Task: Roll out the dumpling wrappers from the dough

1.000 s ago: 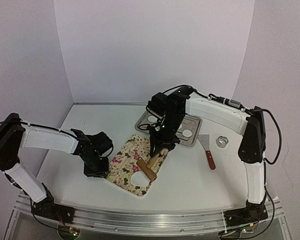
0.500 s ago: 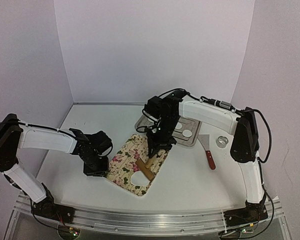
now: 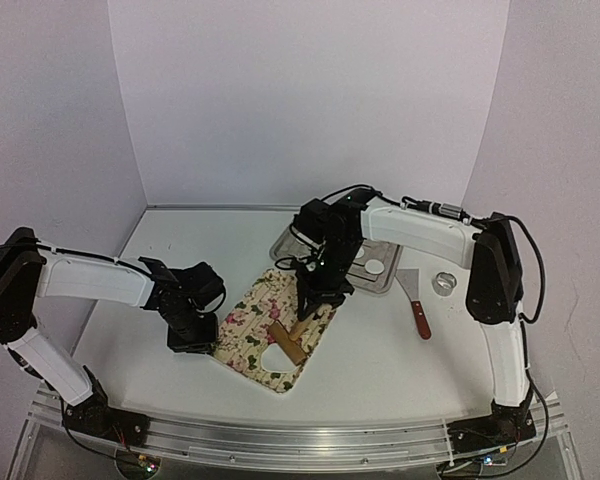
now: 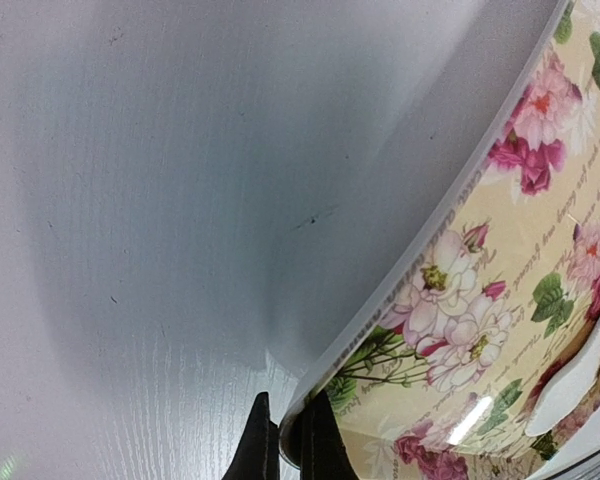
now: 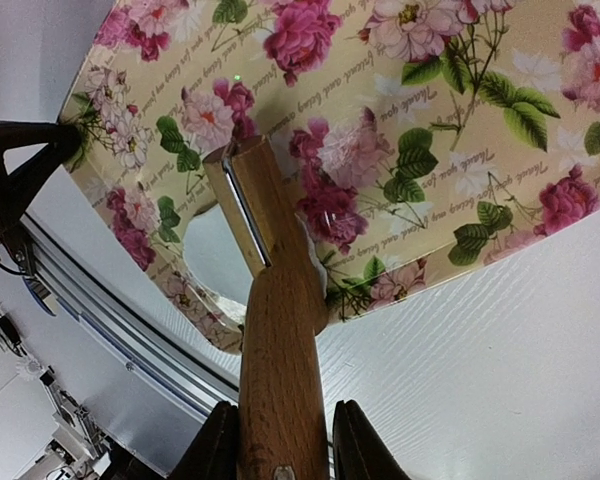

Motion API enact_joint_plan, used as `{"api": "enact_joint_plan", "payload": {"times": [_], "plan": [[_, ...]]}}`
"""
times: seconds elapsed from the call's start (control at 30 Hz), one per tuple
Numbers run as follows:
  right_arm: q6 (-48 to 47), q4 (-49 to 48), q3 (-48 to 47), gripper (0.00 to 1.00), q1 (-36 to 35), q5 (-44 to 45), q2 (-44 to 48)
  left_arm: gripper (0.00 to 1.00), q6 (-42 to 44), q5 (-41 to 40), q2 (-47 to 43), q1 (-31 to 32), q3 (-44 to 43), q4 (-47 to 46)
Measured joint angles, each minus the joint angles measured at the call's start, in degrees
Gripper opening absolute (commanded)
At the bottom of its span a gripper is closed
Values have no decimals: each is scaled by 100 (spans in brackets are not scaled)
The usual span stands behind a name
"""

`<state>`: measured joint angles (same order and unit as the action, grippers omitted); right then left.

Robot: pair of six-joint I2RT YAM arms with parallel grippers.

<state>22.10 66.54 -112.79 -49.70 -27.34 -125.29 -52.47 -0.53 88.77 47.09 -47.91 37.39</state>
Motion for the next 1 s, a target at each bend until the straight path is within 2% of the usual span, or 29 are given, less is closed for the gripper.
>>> {"api": "enact_joint_plan", "payload": {"times": [0.37, 0.73, 1.0], "plan": [[167, -855, 1054, 0, 128, -912, 202, 0, 2, 35, 39, 0, 5, 53], [261, -1280, 1291, 0, 130, -1851, -46, 0, 0, 88, 162, 0, 69, 46], [340, -1455, 1449, 0, 130, -2055, -111, 0, 0, 91, 167, 0, 69, 45]]}}
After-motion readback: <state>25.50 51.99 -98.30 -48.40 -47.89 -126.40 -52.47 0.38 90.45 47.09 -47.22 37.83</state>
